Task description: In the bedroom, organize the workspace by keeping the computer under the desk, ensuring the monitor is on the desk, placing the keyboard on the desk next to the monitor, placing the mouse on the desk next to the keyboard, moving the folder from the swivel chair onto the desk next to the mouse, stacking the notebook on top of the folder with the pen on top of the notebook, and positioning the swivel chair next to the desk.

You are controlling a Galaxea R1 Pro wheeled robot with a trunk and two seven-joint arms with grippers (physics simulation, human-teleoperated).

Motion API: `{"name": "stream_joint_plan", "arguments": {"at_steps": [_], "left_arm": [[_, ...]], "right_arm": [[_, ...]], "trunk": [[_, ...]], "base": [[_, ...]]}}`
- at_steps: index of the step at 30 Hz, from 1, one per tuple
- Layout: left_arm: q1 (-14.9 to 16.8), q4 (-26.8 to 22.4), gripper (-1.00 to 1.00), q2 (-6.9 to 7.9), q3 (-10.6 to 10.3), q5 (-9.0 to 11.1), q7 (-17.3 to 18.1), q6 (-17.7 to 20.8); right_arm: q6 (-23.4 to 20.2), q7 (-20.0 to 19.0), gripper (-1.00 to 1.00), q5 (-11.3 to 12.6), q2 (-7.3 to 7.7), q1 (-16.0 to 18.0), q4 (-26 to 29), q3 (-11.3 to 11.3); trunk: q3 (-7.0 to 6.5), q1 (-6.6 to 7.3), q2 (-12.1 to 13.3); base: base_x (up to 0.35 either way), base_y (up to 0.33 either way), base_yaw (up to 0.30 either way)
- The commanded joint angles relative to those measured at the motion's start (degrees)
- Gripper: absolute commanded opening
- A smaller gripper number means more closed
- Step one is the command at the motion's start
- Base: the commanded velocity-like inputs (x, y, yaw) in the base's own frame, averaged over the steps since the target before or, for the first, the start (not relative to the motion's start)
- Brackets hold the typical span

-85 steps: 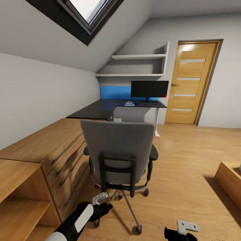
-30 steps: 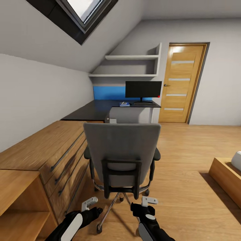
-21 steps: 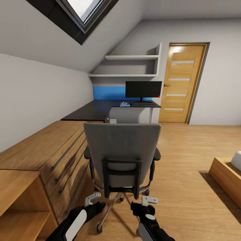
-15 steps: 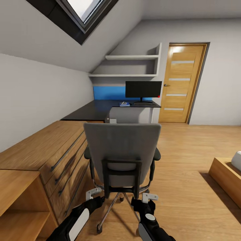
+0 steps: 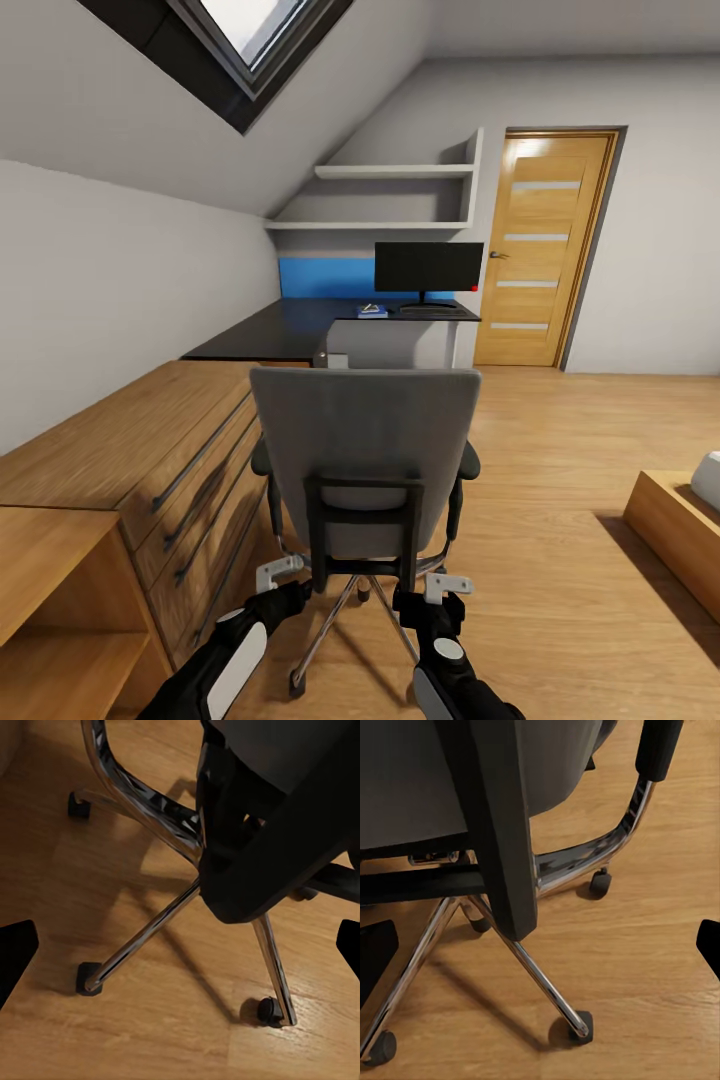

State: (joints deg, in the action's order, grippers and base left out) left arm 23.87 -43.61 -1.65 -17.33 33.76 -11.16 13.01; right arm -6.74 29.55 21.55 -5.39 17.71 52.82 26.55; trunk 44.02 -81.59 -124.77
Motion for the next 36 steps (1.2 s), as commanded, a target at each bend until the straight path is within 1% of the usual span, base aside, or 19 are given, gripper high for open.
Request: {"name": "stream_joint_plan", "arguments": {"at_steps": [1, 5, 8, 9, 12, 15, 23, 26, 27, 29, 32, 36], "left_arm": [[0.03, -0.12, 1.0, 0.01, -0.23, 0.63, -0.45, 0.13], [0.05, -0.15, 1.0, -0.2, -0.3, 0.71, -0.24, 0.17], [0.19, -0.16, 1.0, -0.3, -0.27, 0.75, -0.13, 0.27], [0.43, -0.16, 1.0, -0.43, -0.3, 0.74, -0.05, 0.35], [1.3, 0.16, 1.0, -0.72, -0.32, 0.66, 0.3, 0.65], [1.89, 0.39, 1.0, -0.78, -0.37, 0.64, 0.57, 0.84], [2.25, 0.51, 1.0, -0.75, -0.41, 0.42, 2.48, 1.02], [2.28, 0.51, 1.0, -0.85, -0.42, -0.73, 2.81, 1.12], [2.29, 0.52, 1.0, -0.94, -0.4, -1.92, 2.86, 1.16], [2.32, 0.53, 1.0, -1.0, -0.38, -2.89, 2.89, 1.23], [2.34, 0.54, 1.0, -1.13, -0.36, -3.75, 2.89, 1.32], [2.33, 0.54, 1.0, -1.33, -0.38, -4.37, 2.74, 1.38]], "right_arm": [[-0.29, 0.42, 1.0, 0.24, 0.03, 0.05, 0.09, 0.17], [-0.43, 0.42, 1.0, 0.25, -0.15, 0.05, 0.09, 0.17], [-0.39, 0.42, 1.0, 0.19, -0.83, 0.05, 0.09, 0.17], [-0.37, 0.44, 1.0, 0.12, -1.3, 0.05, 0.09, 0.17], [-0.37, 0.52, 1.0, 0.03, -1.83, 0.05, 0.09, 0.17], [-0.32, 0.52, 1.0, 0.01, -2.08, 0.05, 0.09, 0.2], [-0.28, 0.57, 1.0, -0.05, -2.15, 0.05, 0.09, 0.19], [-0.29, 0.58, 1.0, -0.03, -2.16, 0.05, 0.09, 0.15], [-0.29, 0.64, 1.0, -0.06, -2.16, 0.05, 0.09, 0.12], [-0.29, 0.72, 1.0, -0.06, -2.13, 0.05, 0.09, 0.11], [-0.29, 0.82, 1.0, -0.08, -2.09, 0.05, 0.09, 0.1], [-0.29, 0.94, 1.0, -0.08, -2.02, 0.04, 0.09, 0.09]], "trunk": [[0.06, 0.01, -0.03], [0.06, 0.01, -0.03], [0.06, 0.01, -0.03], [0.06, 0.01, -0.03], [0.06, 0.01, -0.03], [0.06, 0.01, -0.03], [0.06, 0.01, -0.03], [0.06, 0.01, -0.03], [0.06, 0.01, -0.03], [0.06, 0.01, -0.03], [0.06, 0.01, -0.03], [0.06, 0.01, -0.03]], "base": [[0.0, 0.0, 0.0], [0.0, 0.0, 0.0], [0.0, 0.0, 0.0], [0.0, 0.0, 0.0], [0.0, 0.0, 0.0], [0.0, 0.0, 0.0], [0.0, 0.0, 0.0], [0.0, 0.0, 0.0], [0.0, 0.0, 0.0], [0.021, 0.003, 0.0], [0.12, 0.03, 0.0], [0.165, 0.024, 0.0]]}}
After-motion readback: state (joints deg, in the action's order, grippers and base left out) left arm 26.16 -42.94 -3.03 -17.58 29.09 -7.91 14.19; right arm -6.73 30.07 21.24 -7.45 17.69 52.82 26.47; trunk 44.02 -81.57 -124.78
